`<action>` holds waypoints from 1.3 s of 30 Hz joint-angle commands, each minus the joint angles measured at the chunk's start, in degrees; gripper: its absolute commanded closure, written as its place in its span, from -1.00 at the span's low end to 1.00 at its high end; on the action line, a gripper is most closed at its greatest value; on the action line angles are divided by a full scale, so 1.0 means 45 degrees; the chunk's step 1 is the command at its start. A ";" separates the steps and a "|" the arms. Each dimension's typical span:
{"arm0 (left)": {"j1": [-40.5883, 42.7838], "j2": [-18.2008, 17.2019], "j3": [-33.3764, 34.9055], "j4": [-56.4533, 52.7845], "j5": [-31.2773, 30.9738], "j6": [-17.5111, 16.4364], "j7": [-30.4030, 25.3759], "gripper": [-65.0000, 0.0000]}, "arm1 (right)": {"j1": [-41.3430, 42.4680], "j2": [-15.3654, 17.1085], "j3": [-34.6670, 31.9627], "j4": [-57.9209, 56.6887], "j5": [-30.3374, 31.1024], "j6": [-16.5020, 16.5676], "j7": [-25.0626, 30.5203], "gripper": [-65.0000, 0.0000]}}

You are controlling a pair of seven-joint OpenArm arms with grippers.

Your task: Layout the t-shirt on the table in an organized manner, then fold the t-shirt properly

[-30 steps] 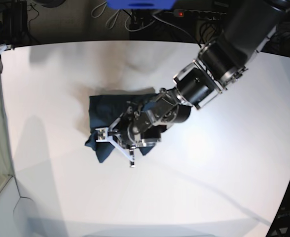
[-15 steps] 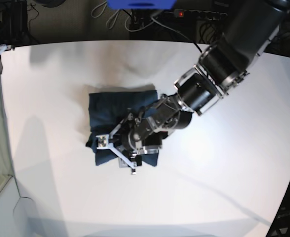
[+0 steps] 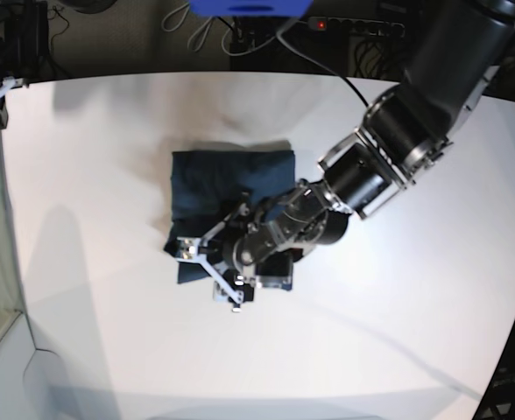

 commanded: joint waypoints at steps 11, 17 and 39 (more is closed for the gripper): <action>-0.1254 0.0052 -0.0051 0.0087 0.0197 -0.0017 0.0132 -0.62 | -0.0054 0.0178 0.0125 0.0202 0.0185 0.0037 0.0250 0.79; -0.1684 0.0032 -0.0149 0.0126 0.0197 -0.0017 0.0132 -0.62 | -0.0054 0.0178 0.0106 0.0202 0.0185 0.0037 0.0250 0.79; 0.5994 -0.3934 -1.5797 1.0304 0.0119 -0.0017 0.5621 -0.58 | 0.0962 0.0198 -0.3196 0.0221 0.0205 0.0037 0.0387 0.79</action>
